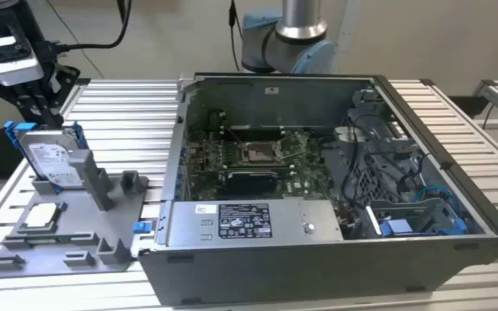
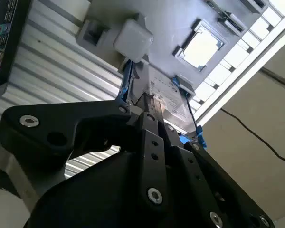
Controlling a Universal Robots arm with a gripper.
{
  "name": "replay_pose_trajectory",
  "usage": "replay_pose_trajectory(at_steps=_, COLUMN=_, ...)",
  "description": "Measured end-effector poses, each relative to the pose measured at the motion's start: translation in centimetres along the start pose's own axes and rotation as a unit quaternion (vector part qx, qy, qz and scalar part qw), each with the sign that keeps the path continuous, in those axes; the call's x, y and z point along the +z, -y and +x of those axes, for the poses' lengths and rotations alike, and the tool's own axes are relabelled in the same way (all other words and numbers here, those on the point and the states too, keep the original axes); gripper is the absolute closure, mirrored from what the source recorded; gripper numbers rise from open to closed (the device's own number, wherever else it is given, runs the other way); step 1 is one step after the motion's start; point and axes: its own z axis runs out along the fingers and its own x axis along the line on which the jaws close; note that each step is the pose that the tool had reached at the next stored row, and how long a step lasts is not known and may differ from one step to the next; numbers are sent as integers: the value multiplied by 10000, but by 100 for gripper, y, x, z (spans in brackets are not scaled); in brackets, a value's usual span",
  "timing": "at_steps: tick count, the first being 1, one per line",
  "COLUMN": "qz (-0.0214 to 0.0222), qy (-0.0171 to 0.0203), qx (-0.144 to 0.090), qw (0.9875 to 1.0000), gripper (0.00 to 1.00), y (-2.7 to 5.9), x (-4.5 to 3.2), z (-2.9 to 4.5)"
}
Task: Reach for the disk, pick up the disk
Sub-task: 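Reach for the disk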
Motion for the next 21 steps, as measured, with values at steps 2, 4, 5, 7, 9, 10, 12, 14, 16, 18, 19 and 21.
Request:
replay_pose_trajectory(at_steps=2, qz=0, qy=0, qx=0, qw=10000, gripper=100, y=0, x=0, z=0)
replay_pose_trajectory(at_steps=4, qz=0, qy=0, qx=0, qw=10000, gripper=100, y=0, x=0, z=0)
replay_pose_trajectory(at_steps=5, qz=0, qy=0, qx=0, qw=10000, gripper=100, y=0, x=0, z=0)
replay_pose_trajectory(at_steps=7, qz=0, qy=0, qx=0, qw=10000, gripper=100, y=0, x=0, z=0)
replay_pose_trajectory(at_steps=9, qz=0, qy=0, qx=0, qw=10000, gripper=100, y=0, x=0, z=0)
replay_pose_trajectory(at_steps=10, qz=0, qy=0, qx=0, qw=10000, gripper=100, y=0, x=0, z=0)
replay_pose_trajectory(at_steps=12, qz=0, qy=0, qx=2, qw=10000, gripper=100, y=-22, x=1, z=2)
replay_pose_trajectory(at_steps=14, qz=0, qy=0, qx=0, qw=10000, gripper=100, y=-97, x=5, z=9)
replay_pose_trajectory(at_steps=16, qz=-1, qy=1, qx=1, qw=10000, gripper=100, y=-177, x=11, z=42)
replay_pose_trajectory(at_steps=18, qz=0, qy=0, qx=0, qw=10000, gripper=100, y=-221, x=16, z=127)
replay_pose_trajectory(at_steps=19, qz=0, qy=0, qx=0, qw=10000, gripper=100, y=-240, x=20, z=170)
replay_pose_trajectory(at_steps=21, qz=0, qy=0, qx=0, qw=10000, gripper=100, y=-279, x=26, z=264)
